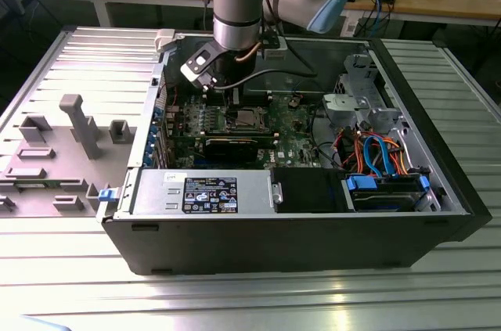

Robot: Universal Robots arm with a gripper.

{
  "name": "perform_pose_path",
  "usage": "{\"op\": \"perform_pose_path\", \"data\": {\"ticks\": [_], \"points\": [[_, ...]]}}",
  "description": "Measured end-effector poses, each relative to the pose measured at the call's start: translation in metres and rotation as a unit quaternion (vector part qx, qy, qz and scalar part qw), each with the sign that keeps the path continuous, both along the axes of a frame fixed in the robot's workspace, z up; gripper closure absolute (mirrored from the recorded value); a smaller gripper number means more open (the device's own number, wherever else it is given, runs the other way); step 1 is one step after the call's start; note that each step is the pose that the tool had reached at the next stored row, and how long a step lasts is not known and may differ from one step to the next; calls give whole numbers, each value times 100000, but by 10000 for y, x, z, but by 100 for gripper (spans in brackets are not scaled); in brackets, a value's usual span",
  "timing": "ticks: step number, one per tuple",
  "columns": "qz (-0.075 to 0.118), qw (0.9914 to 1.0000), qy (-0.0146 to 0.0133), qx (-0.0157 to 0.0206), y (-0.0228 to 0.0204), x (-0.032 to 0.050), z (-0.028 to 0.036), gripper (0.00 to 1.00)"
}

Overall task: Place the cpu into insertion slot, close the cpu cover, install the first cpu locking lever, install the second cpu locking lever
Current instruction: 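Close the cpu cover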

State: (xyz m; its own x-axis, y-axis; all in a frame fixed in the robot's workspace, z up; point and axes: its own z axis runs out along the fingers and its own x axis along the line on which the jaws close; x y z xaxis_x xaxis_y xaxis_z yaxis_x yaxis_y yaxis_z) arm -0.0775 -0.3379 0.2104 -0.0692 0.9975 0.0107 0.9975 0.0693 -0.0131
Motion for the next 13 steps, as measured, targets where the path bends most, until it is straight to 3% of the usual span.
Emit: {"op": "perform_pose_path", "data": {"ticks": [9,13], "points": [[-8,100000,16,-4,0,67,21,89],[-1,100000,10,2,0,246,19,89]]}}
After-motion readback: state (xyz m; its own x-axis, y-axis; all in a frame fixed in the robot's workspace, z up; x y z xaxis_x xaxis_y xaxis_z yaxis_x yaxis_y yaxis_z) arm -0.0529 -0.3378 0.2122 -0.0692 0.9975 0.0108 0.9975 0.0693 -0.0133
